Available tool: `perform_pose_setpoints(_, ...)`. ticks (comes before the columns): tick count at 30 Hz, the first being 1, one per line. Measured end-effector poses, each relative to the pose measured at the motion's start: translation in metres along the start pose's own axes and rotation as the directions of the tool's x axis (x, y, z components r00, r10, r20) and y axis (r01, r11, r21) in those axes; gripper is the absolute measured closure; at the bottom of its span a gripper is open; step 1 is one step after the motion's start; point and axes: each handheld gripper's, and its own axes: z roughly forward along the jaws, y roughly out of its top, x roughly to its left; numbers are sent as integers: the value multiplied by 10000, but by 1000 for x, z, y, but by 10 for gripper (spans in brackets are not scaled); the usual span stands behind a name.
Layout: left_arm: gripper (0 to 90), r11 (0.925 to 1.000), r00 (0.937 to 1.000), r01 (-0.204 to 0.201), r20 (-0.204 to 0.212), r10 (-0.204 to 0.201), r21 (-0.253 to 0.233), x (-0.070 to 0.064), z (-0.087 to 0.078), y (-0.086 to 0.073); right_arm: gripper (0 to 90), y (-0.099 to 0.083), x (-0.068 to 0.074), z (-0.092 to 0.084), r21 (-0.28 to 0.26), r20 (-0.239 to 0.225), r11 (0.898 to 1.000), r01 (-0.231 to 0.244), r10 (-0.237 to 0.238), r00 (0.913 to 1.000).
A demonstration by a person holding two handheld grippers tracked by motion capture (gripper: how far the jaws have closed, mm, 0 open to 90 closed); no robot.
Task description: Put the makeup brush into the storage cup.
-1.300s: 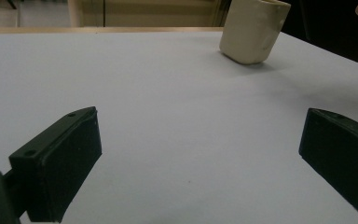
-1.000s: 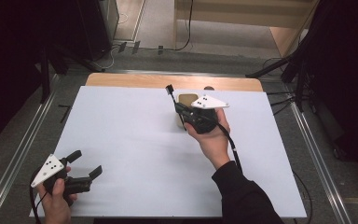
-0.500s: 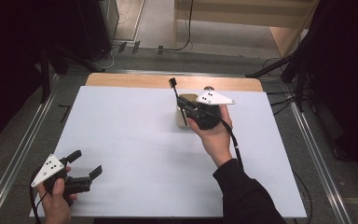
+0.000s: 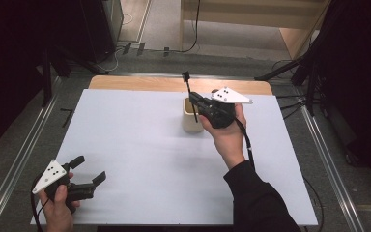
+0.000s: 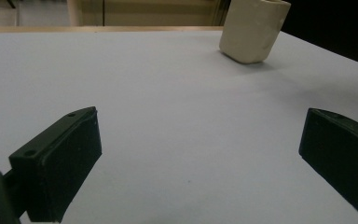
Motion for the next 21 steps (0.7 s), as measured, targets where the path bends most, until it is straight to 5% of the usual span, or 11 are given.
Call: perform_pose_setpoints(21,0,10000,10000,2,-6,-2,7,0,0,0,870,21,-21,10,-593,629,9981,-141,178,9979)
